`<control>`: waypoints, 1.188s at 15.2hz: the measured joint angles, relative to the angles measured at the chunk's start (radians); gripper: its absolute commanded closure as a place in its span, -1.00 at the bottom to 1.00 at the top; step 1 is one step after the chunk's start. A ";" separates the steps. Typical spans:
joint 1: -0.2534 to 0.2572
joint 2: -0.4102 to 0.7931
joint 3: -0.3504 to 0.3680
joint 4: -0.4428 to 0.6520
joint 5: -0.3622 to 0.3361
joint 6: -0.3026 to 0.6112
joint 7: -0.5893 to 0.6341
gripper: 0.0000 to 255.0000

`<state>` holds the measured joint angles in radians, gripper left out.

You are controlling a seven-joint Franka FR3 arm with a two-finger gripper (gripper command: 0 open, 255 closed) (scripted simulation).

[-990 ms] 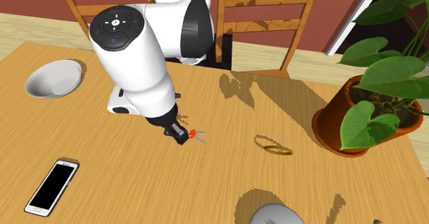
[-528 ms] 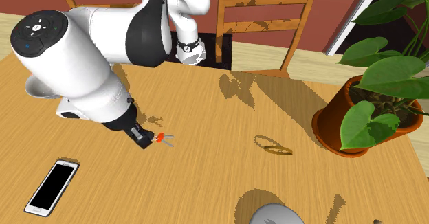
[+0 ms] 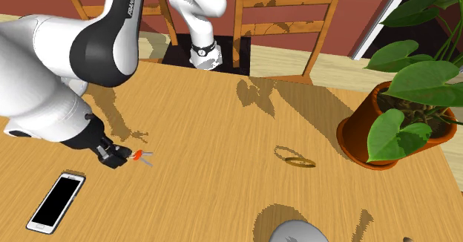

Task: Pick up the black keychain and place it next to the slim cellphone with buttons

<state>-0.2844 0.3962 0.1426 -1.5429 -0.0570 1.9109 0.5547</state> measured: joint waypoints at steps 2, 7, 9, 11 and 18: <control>-0.003 0.010 -0.002 -0.006 -0.001 0.016 -0.004 1.00; -0.004 0.031 -0.004 -0.041 -0.004 0.071 -0.005 1.00; -0.005 0.040 -0.005 -0.053 -0.006 0.092 -0.006 1.00; -0.004 0.052 -0.006 -0.066 -0.008 0.118 -0.003 1.00; -0.003 0.065 -0.007 -0.088 -0.010 0.152 -0.001 1.00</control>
<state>-0.2874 0.4610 0.1356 -1.6313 -0.0673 2.0633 0.5537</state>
